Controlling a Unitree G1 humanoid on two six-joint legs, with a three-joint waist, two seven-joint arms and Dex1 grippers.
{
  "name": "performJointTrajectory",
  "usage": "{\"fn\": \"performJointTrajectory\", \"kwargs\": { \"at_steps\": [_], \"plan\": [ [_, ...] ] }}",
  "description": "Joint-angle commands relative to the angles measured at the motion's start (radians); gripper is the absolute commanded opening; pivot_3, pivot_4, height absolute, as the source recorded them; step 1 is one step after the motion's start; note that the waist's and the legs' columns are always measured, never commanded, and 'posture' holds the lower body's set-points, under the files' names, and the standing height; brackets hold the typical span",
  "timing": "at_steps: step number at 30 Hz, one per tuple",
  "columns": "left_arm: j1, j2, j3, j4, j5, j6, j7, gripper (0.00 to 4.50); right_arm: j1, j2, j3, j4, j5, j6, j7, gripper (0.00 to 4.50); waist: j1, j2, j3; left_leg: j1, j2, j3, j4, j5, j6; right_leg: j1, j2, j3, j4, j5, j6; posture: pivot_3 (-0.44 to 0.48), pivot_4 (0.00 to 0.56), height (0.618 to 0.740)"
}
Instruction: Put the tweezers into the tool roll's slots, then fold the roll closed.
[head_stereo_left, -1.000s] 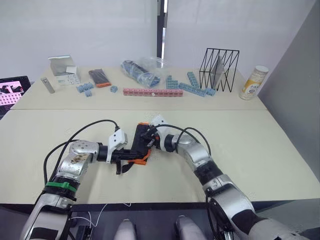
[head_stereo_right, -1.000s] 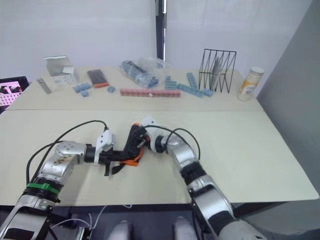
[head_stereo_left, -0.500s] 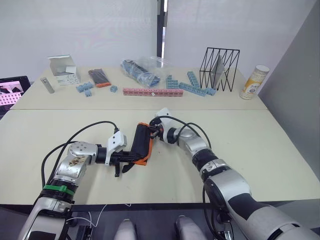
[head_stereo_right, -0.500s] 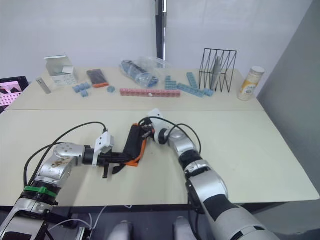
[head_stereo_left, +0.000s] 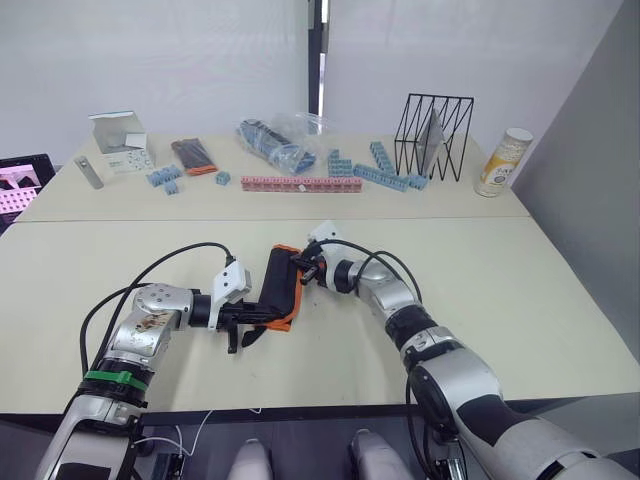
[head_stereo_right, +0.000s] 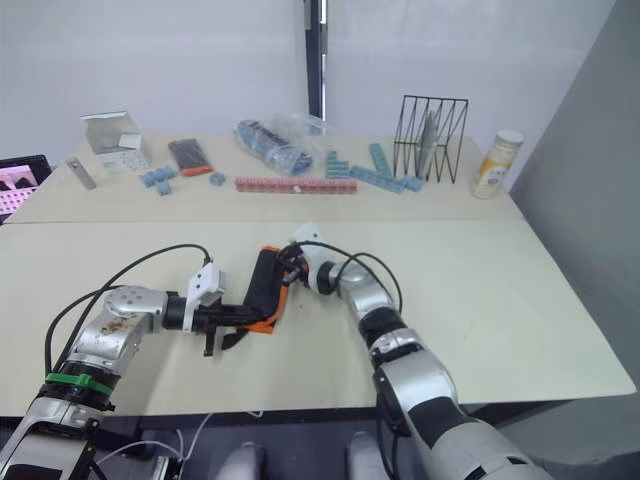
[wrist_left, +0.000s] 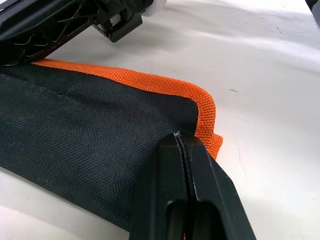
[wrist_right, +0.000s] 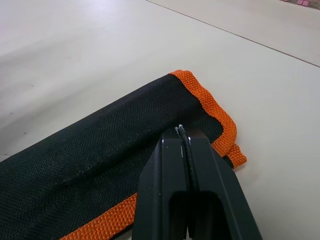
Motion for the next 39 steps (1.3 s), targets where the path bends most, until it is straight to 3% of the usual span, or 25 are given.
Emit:
{"fn": "performJointTrajectory", "kwargs": {
  "at_steps": [1, 4, 18, 21, 28, 34, 36, 39],
  "plan": [
    [0.017, 0.013, -0.007, 0.034, 0.036, 0.020, 0.024, 0.02, 0.015, 0.012, 0.013, -0.023, -0.010, 0.012, 0.026, 0.00, -0.005, 0.000, 0.000, -0.001, -0.003, -0.006, 0.001, 0.001, 0.002, -0.006, -0.004, -0.006, 0.005, -0.004, 0.000, 0.000, 0.150, 0.656],
    [0.018, 0.012, -0.001, 0.030, 0.033, 0.023, 0.030, 0.02, 0.027, 0.008, 0.013, -0.056, -0.008, 0.023, 0.037, 0.00, -0.003, 0.004, 0.002, -0.005, -0.002, -0.004, 0.001, 0.001, 0.002, -0.011, -0.002, -0.005, 0.015, -0.003, 0.003, 0.000, 0.150, 0.656],
    [0.043, 0.011, 0.050, 0.006, -0.001, 0.009, 0.057, 0.02, 0.134, -0.035, 0.035, -0.329, 0.000, 0.108, 0.048, 0.00, -0.004, 0.006, 0.003, -0.005, 0.000, -0.004, 0.001, 0.001, 0.002, -0.011, 0.000, -0.004, 0.015, -0.004, 0.001, 0.000, 0.150, 0.656],
    [0.060, 0.019, 0.112, -0.051, -0.065, 0.024, 0.064, 0.02, 0.180, -0.085, 0.017, -0.489, 0.019, 0.154, 0.057, 0.00, 0.000, 0.006, 0.004, -0.009, 0.000, -0.005, 0.001, 0.001, 0.002, -0.014, 0.000, -0.005, 0.015, -0.004, 0.001, 0.000, 0.150, 0.656],
    [0.176, 0.118, 0.373, -0.190, -0.196, 0.099, 0.145, 0.02, 0.360, -0.336, -0.116, -1.089, 0.163, 0.485, 0.090, 0.00, 0.034, 0.006, 0.008, -0.028, 0.000, -0.005, 0.001, 0.002, 0.002, -0.030, 0.000, -0.005, 0.015, -0.003, 0.003, 0.000, 0.150, 0.656],
    [0.339, 0.230, 0.576, -0.184, -0.200, 0.066, 0.168, 0.02, 0.594, -0.537, -0.331, -1.301, 0.256, 0.620, 0.075, 0.00, 0.054, 0.005, 0.009, -0.027, -0.001, -0.002, -0.005, 0.001, 0.001, -0.029, -0.003, -0.005, 0.008, -0.006, 0.004, 0.000, 0.150, 0.656],
    [0.390, 0.259, 0.641, -0.141, -0.185, 0.018, 0.165, 0.54, 0.704, -0.595, -0.418, -1.329, 0.270, 0.614, 0.084, 0.00, 0.063, 0.004, 0.009, -0.027, -0.001, -0.002, -0.006, 0.001, 0.001, -0.029, -0.004, -0.005, 0.007, -0.007, 0.003, 0.000, 0.150, 0.656],
    [0.452, 0.294, 0.714, -0.060, -0.184, -0.034, 0.145, 1.48, 0.863, -0.634, -0.582, -1.345, 0.346, 0.602, 0.115, 0.85, 0.073, 0.003, 0.010, -0.027, -0.001, 0.000, -0.007, 0.001, 0.001, -0.030, -0.005, -0.005, 0.005, -0.007, 0.002, 0.000, 0.150, 0.656]
  ]
}}
